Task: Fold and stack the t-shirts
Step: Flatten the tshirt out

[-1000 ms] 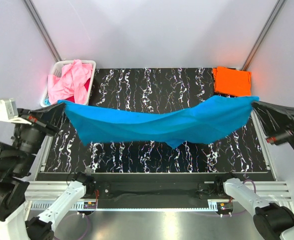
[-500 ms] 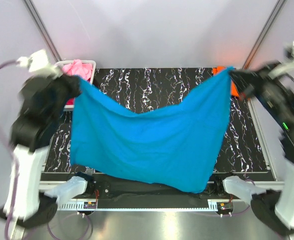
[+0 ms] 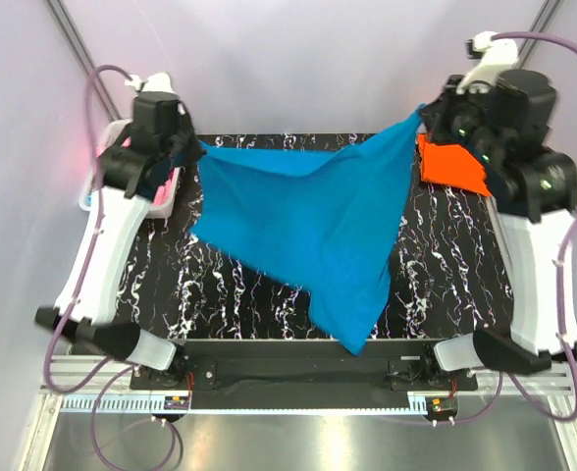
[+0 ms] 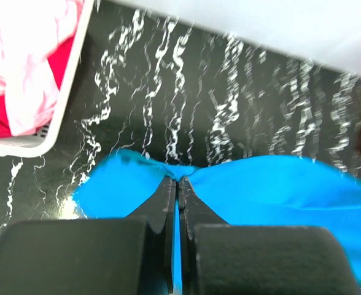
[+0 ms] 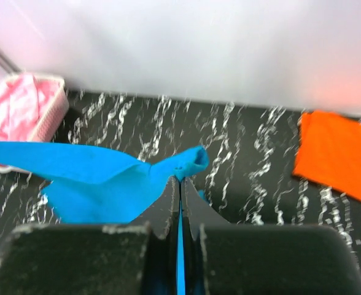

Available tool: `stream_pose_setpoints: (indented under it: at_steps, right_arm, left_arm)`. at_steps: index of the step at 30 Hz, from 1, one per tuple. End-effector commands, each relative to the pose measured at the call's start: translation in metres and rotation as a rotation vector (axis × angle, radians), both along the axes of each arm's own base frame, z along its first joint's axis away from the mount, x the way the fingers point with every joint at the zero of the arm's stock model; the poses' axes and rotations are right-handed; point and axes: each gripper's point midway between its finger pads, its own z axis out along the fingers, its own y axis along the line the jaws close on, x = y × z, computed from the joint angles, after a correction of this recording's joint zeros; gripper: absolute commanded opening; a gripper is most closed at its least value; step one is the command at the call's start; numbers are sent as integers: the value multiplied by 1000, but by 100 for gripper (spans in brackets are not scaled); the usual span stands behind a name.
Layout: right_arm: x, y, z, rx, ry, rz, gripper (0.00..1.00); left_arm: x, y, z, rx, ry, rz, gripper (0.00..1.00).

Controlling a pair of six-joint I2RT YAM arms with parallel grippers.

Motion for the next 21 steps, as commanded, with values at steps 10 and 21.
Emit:
stream_pose_setpoints:
  at_steps: [10,21]
  right_arm:
    - [-157,-37,90,46,-335,37,0]
    - [-233,-35,123,77,-490,159,0]
  left_arm:
    - [-156,28,80,-98,-323,-154,0]
    - [-207,27,112,-107,-407,-263,0]
